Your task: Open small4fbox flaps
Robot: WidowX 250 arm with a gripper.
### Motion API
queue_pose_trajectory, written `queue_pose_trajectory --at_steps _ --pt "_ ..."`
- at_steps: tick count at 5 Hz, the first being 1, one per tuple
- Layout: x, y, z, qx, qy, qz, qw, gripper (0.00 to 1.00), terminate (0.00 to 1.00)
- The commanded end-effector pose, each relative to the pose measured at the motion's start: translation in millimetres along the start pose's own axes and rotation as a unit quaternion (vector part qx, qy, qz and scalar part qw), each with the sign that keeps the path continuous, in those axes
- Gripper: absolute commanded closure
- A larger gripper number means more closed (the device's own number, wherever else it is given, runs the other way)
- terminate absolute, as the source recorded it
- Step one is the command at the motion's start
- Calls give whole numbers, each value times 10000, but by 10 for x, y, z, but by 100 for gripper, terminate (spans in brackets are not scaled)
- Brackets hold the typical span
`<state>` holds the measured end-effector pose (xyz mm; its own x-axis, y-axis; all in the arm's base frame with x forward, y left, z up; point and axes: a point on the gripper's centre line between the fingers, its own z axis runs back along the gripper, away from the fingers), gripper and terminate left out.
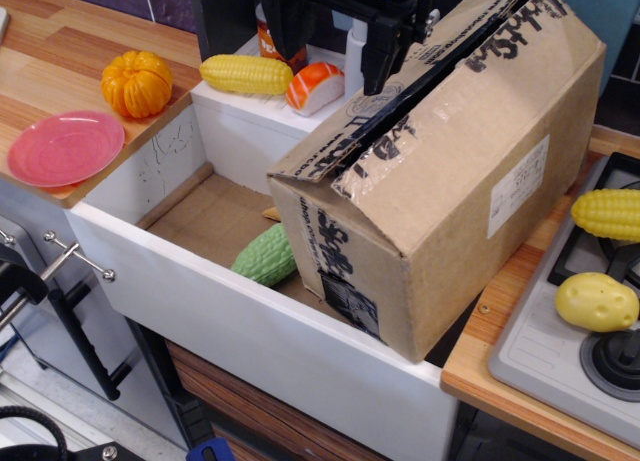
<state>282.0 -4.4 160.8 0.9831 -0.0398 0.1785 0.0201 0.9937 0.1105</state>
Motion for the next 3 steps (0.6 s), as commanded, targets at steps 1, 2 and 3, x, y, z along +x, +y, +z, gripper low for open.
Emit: queue_pose_trajectory --at_steps 1,2,3 --pt "0 0 0 0 0 0 10000 0 0" --pt "-45 -18 -92 13 -87 37 10000 0 0" --pt "-77 -2 -156 -106 -92 157 9998 0 0"
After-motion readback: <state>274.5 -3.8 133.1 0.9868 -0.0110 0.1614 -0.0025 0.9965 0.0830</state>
